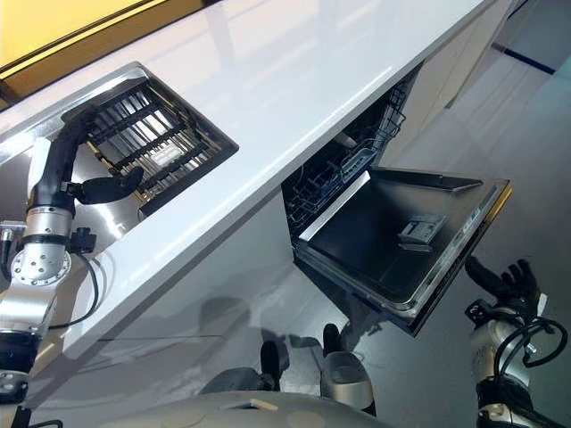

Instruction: Pick up plates and place into dishwasher.

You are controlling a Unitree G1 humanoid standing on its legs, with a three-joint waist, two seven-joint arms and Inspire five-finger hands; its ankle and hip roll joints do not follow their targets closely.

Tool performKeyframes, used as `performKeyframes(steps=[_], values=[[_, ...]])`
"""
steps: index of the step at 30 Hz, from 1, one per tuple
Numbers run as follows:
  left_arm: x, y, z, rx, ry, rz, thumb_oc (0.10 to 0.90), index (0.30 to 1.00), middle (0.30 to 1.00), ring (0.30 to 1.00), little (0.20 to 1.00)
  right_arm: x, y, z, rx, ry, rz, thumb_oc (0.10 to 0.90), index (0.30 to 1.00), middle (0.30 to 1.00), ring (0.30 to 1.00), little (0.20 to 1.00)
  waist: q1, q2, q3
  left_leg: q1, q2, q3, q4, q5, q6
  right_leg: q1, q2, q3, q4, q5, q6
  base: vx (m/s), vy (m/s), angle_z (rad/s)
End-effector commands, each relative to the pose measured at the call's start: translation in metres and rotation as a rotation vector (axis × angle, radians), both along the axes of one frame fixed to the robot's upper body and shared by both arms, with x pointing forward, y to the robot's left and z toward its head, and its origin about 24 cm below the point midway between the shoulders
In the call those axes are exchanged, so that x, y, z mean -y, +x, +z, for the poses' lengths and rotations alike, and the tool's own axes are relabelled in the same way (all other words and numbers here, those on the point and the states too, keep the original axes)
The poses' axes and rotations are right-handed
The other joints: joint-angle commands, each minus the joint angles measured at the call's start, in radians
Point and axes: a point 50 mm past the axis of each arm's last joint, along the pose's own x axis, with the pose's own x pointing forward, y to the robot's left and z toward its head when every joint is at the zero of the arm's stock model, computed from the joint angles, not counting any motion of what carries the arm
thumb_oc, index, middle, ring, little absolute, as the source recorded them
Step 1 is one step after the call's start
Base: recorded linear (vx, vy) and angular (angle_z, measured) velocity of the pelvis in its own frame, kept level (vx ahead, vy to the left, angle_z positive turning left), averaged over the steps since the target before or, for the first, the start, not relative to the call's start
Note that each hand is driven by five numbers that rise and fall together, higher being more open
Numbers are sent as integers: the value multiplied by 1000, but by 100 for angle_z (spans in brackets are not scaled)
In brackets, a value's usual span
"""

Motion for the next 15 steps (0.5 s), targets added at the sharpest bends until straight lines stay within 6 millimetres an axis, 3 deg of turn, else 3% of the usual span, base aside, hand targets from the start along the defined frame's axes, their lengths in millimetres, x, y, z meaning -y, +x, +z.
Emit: performKeyframes(steps=[1, 7, 15], values=[[0, 12, 74, 381, -87, -9, 800, 900, 900, 900, 900, 28, 38, 61, 215, -76, 31, 800, 900, 900, 900, 900, 23, 50, 60, -149, -59, 16, 246, -180, 32, -146, 28, -60, 343, -244, -7, -189, -134, 15], [5, 22, 88, 467, -196, -35, 800, 900, 900, 900, 900, 22, 55, 54, 207, 42, 40, 800, 900, 900, 900, 900, 39, 80, 135, -288, -64, 6, 391, -196, 19, -263, 16, -85, 472, -277, -56, -91, -62, 11], [12, 31, 93, 490, -273, -61, 800, 900, 900, 900, 900, 16, 61, 37, 263, 320, 28, 800, 900, 900, 900, 900, 54, 121, 174, -360, -96, -19, 469, -205, 12, -348, 0, -90, 595, -322, -87, 7, 13, 2]])
